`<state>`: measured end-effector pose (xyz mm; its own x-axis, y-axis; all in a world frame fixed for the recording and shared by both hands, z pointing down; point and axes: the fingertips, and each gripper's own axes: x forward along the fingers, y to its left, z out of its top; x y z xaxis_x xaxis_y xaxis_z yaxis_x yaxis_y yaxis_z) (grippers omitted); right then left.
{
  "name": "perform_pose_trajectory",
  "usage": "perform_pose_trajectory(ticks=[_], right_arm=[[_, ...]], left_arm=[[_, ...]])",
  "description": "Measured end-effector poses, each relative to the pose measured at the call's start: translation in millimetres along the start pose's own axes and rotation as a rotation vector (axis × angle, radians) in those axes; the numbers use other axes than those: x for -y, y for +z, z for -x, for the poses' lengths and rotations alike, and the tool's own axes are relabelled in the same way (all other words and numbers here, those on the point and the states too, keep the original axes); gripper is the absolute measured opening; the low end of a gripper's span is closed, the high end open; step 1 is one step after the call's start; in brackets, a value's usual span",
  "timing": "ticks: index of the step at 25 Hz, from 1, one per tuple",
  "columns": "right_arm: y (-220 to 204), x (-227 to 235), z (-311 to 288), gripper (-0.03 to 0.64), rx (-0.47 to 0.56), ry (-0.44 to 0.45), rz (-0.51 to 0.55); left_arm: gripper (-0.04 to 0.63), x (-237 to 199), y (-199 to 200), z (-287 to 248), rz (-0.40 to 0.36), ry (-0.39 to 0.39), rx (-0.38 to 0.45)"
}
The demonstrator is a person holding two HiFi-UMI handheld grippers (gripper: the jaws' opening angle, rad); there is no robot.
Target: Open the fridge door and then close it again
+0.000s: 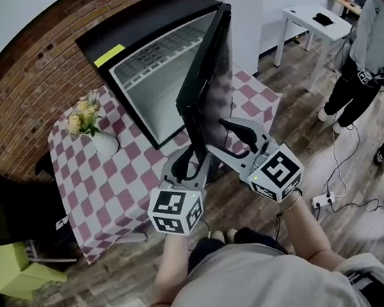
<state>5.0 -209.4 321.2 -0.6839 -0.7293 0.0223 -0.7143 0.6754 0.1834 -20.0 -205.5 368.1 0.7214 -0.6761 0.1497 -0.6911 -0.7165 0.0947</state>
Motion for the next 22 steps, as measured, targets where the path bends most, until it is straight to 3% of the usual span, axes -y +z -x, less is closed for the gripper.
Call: perform_pose_trajectory(ticks=[10,22], right_arm=[[-10.5,-2.2,23.0,0.236,0.004,-0.119,-0.091],[-22.2,29.0,70.3,0.252,-0.018,-0.364,-0.130]], left_arm=[[0.102,33.7,-3.4,-8.2,-0.005,-0.193,0.014],[0.054,96.3,-8.5,-32.0,-0.072,-0.500,-0.010]])
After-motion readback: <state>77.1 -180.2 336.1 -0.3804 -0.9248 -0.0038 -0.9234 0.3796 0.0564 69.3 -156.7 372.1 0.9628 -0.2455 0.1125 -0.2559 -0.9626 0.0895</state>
